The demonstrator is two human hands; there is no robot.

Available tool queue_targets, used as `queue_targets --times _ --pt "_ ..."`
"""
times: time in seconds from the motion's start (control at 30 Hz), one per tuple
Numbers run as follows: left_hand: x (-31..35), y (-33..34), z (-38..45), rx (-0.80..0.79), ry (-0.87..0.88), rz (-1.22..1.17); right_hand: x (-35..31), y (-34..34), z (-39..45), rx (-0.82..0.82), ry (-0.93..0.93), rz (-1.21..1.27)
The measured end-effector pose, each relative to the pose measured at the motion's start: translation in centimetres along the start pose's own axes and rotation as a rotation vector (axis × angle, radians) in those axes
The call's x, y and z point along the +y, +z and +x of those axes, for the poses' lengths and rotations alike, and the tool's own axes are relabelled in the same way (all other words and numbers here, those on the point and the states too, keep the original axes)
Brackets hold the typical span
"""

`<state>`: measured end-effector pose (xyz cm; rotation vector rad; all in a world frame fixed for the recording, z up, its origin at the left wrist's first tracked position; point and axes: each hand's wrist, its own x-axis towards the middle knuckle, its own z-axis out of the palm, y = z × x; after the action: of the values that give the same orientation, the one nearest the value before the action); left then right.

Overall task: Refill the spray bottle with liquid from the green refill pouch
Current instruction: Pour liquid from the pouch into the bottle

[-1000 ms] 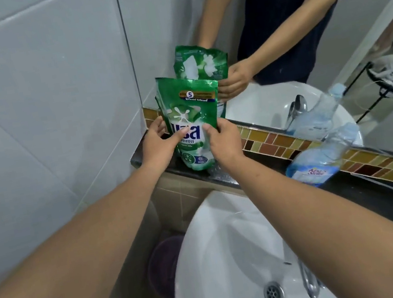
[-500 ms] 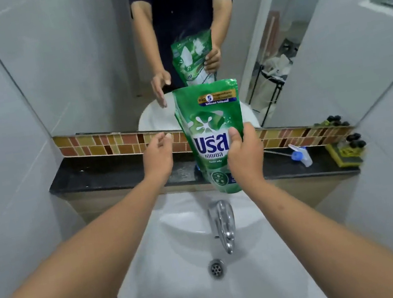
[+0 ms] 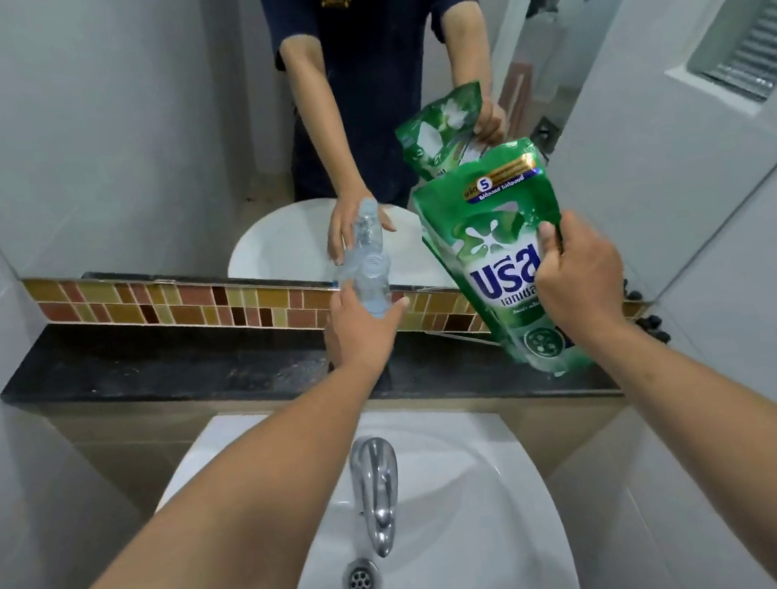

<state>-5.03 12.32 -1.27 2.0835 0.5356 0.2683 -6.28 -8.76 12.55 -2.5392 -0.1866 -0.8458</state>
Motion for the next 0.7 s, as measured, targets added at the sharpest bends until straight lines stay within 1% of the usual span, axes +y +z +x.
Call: queue_targets --times 0.1,0.17,0.3,0.43,0.7 --pt "-0.4 1.1 0.3 0.098 0.015 0.02 0.3 0.2 1.7 -0.05 -0.112 -0.051" --pt "-0.9 1.5 0.4 0.11 0.023 0.015 0.2 0.5 2.7 -0.084 -0.186 -0.096" --pt "-1.3 1.5 0.5 0.086 0.042 0.043 -0.1 1.1 4.6 -0.138 -0.289 -0.175" --pt "-1.6 1.2 0.3 0.044 0.023 0.048 -0.6 1.7 6.4 -0.172 -0.334 -0.254" --pt "-2.4 1.7 0.4 0.036 0.036 0.03 -2.9 1.8 8.1 -0.245 -0.472 -0.368"
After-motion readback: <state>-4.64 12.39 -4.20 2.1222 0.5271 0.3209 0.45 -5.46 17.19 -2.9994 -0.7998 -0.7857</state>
